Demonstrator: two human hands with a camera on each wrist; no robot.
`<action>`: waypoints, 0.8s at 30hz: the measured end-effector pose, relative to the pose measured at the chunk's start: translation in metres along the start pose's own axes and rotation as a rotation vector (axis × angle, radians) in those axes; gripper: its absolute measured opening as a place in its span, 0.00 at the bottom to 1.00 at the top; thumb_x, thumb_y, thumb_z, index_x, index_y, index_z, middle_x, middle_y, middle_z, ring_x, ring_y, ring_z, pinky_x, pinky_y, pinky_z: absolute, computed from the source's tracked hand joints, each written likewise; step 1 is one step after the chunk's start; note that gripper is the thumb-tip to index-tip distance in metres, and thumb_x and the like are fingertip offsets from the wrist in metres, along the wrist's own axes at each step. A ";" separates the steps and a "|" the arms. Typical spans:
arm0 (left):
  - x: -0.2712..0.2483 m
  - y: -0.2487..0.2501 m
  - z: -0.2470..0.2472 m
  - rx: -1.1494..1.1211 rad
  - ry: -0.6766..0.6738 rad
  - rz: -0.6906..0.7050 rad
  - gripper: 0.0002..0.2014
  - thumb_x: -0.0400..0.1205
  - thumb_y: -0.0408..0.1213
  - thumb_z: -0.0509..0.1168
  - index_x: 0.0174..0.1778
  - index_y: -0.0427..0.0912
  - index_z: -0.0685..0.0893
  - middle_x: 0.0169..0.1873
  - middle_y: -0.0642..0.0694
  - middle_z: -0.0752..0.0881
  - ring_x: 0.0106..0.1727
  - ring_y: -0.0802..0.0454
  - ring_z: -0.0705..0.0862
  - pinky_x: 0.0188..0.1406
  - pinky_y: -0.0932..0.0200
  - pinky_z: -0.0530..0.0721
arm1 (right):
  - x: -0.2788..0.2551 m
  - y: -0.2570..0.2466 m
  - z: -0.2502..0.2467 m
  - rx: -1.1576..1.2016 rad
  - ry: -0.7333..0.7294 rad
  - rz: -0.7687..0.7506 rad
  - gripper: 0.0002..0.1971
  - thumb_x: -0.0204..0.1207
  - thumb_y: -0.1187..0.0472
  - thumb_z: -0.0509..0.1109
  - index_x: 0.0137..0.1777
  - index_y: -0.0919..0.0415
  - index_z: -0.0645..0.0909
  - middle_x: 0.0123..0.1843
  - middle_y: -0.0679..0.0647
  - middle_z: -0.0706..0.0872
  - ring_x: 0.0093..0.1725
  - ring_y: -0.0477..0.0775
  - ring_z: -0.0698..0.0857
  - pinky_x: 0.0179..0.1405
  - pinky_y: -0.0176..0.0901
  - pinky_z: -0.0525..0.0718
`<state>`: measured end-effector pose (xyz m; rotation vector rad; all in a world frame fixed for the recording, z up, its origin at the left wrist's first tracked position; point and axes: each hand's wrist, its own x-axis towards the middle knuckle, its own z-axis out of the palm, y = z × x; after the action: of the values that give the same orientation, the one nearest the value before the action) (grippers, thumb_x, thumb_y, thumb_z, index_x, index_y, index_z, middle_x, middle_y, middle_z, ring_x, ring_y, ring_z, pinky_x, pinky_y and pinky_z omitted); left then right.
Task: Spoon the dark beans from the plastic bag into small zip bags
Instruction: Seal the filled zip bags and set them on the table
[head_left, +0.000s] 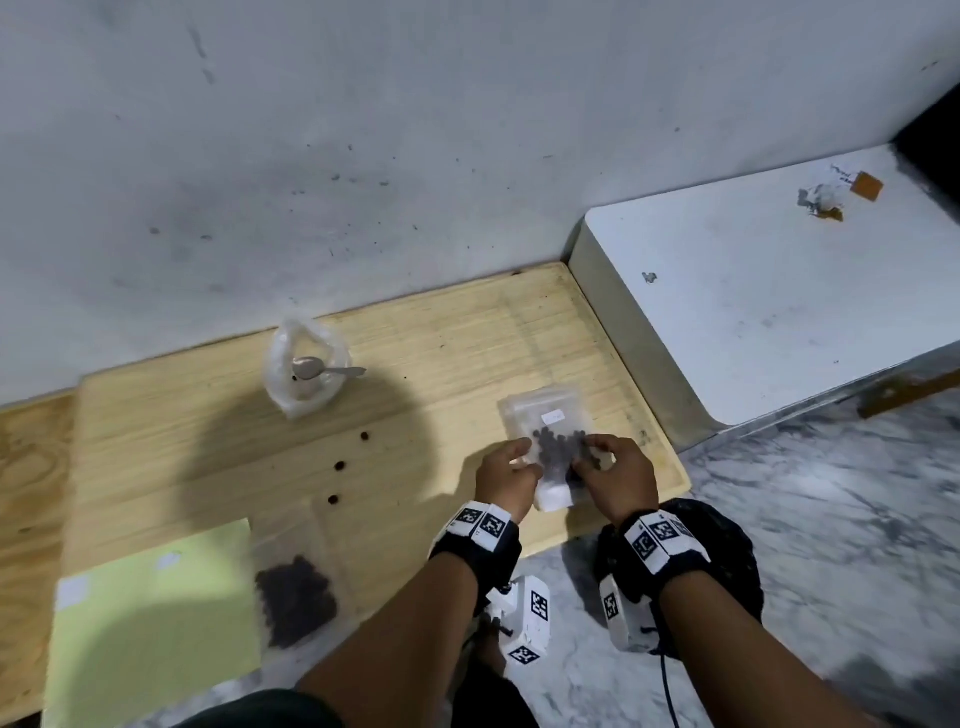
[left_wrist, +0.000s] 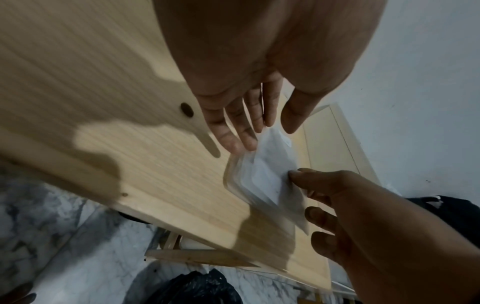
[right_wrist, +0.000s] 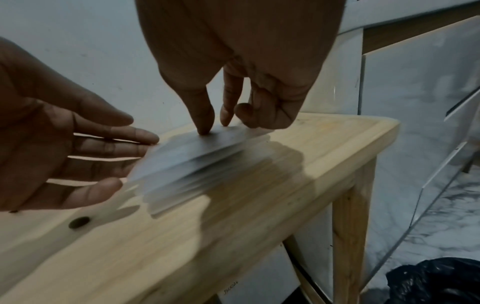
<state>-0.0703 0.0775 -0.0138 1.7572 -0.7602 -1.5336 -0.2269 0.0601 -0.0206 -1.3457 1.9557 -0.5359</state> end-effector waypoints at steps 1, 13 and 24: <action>0.001 -0.001 0.000 0.007 0.002 -0.007 0.21 0.78 0.29 0.68 0.68 0.43 0.84 0.64 0.47 0.84 0.60 0.46 0.85 0.63 0.43 0.85 | 0.001 0.002 0.001 -0.012 -0.008 -0.004 0.16 0.74 0.57 0.78 0.61 0.57 0.87 0.63 0.58 0.85 0.62 0.58 0.84 0.58 0.42 0.79; -0.033 -0.013 -0.083 -0.050 0.086 0.095 0.13 0.78 0.30 0.69 0.50 0.54 0.86 0.50 0.51 0.88 0.44 0.46 0.87 0.40 0.56 0.80 | -0.070 -0.056 0.049 0.210 -0.008 -0.205 0.09 0.72 0.67 0.77 0.48 0.53 0.84 0.49 0.48 0.87 0.53 0.54 0.86 0.52 0.44 0.81; -0.112 -0.092 -0.267 -0.043 0.464 0.083 0.11 0.79 0.30 0.69 0.50 0.52 0.86 0.49 0.51 0.86 0.39 0.51 0.84 0.42 0.58 0.83 | -0.183 -0.118 0.176 0.009 -0.563 -0.214 0.14 0.72 0.61 0.78 0.58 0.52 0.87 0.52 0.39 0.80 0.59 0.44 0.79 0.58 0.36 0.74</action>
<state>0.1789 0.2510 0.0011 1.9218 -0.5505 -1.0199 0.0187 0.1936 -0.0031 -1.5116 1.3618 -0.2236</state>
